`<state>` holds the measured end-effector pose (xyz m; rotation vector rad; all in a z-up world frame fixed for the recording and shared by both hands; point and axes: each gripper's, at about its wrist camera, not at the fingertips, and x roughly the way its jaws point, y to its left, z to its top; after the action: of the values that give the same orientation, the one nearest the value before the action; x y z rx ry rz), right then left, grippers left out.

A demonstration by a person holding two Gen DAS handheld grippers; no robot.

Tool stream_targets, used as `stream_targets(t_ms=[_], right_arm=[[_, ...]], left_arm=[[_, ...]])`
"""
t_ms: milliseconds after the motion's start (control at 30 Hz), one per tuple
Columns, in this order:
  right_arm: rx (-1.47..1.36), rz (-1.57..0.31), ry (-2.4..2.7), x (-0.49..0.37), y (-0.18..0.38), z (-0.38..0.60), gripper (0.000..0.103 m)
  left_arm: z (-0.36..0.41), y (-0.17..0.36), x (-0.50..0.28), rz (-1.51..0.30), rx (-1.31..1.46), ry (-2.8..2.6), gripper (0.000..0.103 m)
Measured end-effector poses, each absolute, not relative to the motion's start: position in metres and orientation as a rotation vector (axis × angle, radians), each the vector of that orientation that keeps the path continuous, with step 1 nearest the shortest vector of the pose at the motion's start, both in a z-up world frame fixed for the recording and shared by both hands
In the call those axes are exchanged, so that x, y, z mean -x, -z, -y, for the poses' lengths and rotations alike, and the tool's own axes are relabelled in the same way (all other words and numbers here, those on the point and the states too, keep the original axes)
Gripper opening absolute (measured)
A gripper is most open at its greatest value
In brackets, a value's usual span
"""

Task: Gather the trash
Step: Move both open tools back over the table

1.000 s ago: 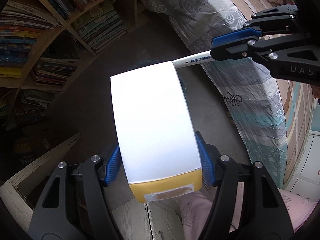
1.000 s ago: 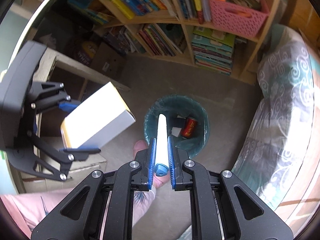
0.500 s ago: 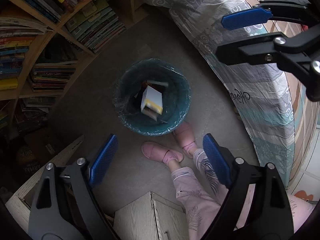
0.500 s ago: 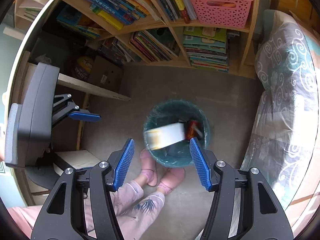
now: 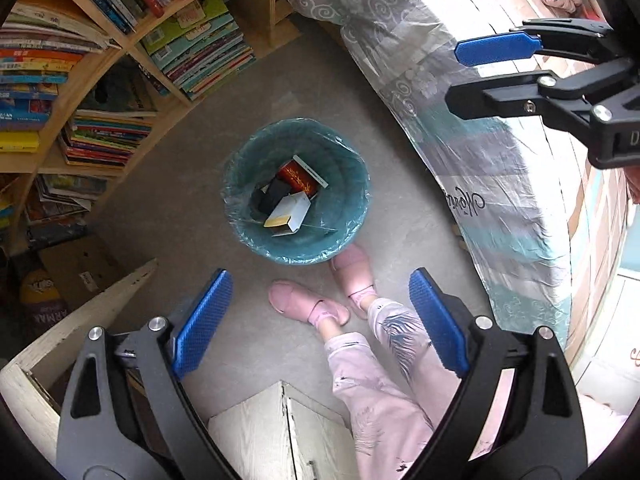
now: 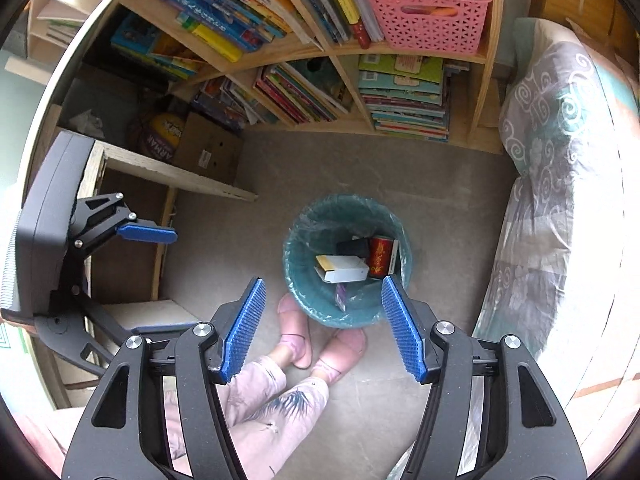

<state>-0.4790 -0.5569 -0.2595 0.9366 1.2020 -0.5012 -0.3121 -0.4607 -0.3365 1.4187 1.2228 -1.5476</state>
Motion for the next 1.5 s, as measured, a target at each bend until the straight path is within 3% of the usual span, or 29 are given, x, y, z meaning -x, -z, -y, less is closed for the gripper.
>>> stream_targets(t_ms=[167,433,567,933,1500], right_arm=[[-0.919,-1.202,0.504,0.480,0.250,0.549,0.074],[-0.875,-1.210,0.484,0.476,0.219,0.538,0.080],[-0.818,-1.199,0.438,0.464,0.188,0.535,0.088],[-0.707,-1.154,0.371,0.420,0.121,0.550,0.090],[-0.441,-1.095,0.135,0.299,0.052,0.533,0.090]], left_arm=[[0.453,0.327,0.310,-1.209,-1.410,1.549,0.088],[0.435,0.281,0.296,-1.163,-1.385,1.580,0.088],[0.426,0.242,0.281,-1.105,-1.355,1.571,0.095],[0.408,0.163,0.235,-0.917,-1.293,1.491,0.096],[0.352,0.091,0.133,-0.920,-1.009,1.223,0.096]])
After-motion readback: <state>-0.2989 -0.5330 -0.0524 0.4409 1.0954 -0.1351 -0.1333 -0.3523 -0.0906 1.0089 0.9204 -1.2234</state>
